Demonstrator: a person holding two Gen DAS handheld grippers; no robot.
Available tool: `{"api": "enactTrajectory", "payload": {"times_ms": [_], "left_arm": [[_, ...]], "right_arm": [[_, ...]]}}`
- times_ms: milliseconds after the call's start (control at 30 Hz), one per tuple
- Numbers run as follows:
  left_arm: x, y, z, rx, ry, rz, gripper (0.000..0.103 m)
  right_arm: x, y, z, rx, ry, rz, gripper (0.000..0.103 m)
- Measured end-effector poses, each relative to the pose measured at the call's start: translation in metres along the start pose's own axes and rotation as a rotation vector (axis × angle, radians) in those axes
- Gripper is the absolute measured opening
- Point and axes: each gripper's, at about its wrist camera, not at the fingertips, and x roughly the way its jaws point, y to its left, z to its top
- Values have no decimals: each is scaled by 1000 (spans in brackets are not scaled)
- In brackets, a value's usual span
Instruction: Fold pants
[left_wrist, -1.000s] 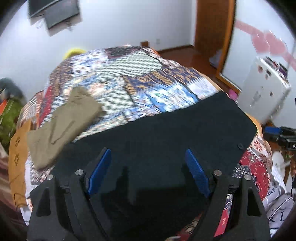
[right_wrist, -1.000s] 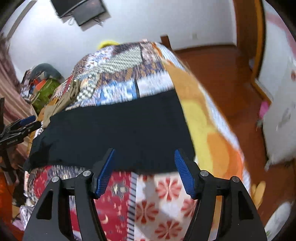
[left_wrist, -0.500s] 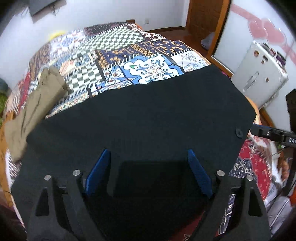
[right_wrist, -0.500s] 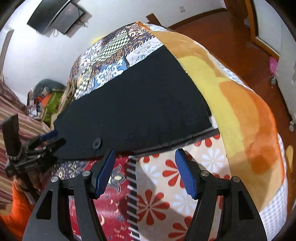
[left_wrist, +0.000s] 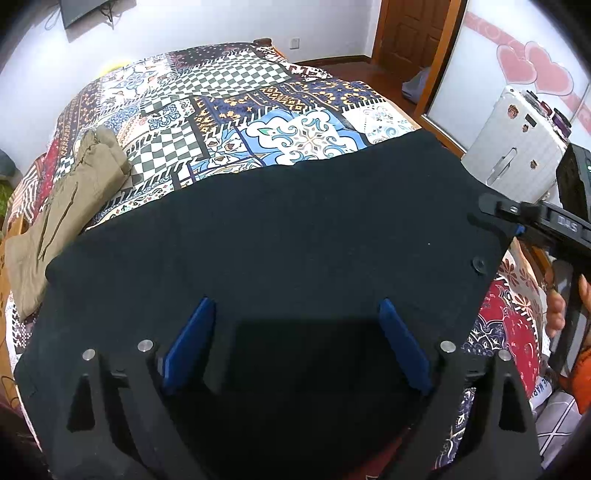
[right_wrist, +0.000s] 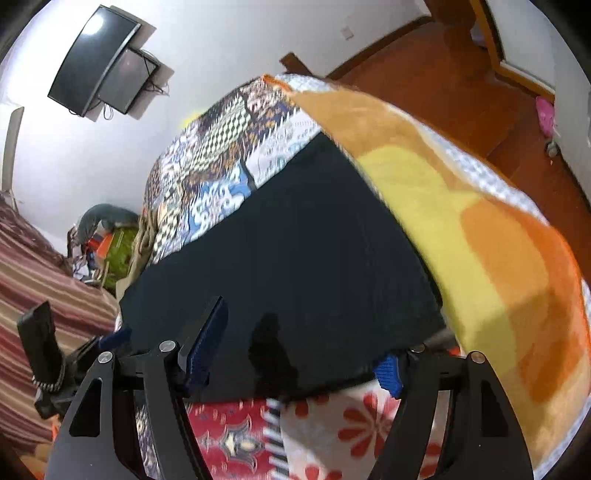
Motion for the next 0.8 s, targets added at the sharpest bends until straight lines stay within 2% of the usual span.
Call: {"api": "enactTrajectory", "payload": {"times_ms": [67,100,167,233,367,567,800], "left_arm": [[0,0,0,0,-1,0,93],[0,0,0,1,-1,0,93],[0,1,0,0,-2,1,93],[-1,1,-1,-2,-5,-1,93],[-2,2,-1,-5,-7,-2,93],[-8,5,-4,-26,-17,-7,93],[-28,23,-12,-85,-59,-8,93]], "right_arm": [[1,2,2,-11,-9,-17,41],[2,2,3,-14,-13,-21,36],[2,1,6,-18,-18,-33,20],[-1,2,7,-28,-26,-41,11],[-12,14,11,-85,-61,-55,9],[-27,52,18,-207,-119,-71,8],[-28,97,27,-303,-146,-17,8]]}}
